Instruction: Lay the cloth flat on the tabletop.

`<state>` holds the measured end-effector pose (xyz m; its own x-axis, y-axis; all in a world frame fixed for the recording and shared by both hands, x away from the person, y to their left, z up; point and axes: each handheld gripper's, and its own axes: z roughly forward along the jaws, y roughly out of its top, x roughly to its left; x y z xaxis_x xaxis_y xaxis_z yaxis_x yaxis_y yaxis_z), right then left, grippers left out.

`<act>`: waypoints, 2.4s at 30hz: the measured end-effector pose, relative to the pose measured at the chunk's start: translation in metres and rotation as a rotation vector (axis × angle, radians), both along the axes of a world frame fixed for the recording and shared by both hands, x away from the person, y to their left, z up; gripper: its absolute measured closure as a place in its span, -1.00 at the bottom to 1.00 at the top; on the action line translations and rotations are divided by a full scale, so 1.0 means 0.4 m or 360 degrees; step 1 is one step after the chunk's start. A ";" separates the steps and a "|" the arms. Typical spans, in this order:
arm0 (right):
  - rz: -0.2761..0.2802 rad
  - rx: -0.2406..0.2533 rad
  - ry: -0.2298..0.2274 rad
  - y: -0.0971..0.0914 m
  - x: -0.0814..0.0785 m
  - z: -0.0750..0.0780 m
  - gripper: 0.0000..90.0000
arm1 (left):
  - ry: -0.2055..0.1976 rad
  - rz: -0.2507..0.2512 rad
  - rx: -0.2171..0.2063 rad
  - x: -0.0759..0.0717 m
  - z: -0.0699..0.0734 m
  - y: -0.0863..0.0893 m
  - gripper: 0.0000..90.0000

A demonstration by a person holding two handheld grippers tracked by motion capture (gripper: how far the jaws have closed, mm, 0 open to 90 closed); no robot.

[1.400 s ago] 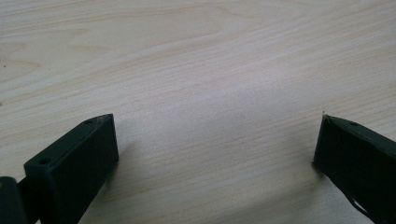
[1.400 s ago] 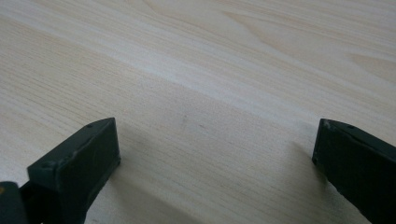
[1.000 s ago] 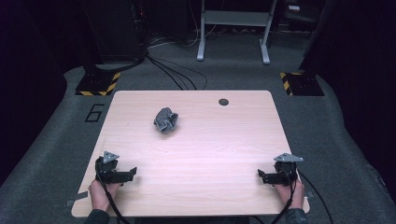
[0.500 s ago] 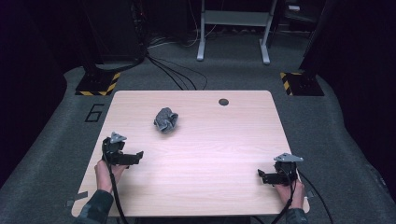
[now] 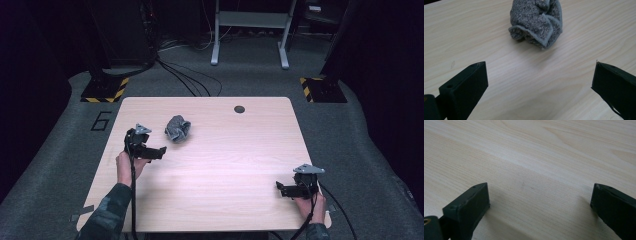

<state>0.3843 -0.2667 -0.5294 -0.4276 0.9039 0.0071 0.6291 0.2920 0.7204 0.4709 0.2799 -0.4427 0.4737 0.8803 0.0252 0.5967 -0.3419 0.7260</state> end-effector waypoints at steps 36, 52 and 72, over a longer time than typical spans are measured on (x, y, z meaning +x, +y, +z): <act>0.0013 -0.0002 -0.0005 0.000 0.000 0.000 -0.94 | 0.0233 0.0076 0.0084 0.316 -0.125 -0.140 -0.29; 0.0014 0.0001 -0.0008 0.000 -0.001 0.000 -0.92 | 0.0108 -0.0034 0.0035 0.259 -0.052 -0.158 0.33; -0.0009 0.0009 -0.0014 0.001 -0.001 0.000 -0.91 | -0.0040 -0.0316 0.0024 0.051 0.080 -0.264 0.31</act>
<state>0.3841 -0.2661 -0.5294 -0.4227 0.9062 0.0082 0.6242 0.2846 0.7276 0.4913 0.1744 -0.4109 0.6372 0.7690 0.0517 0.4980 -0.4620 0.7339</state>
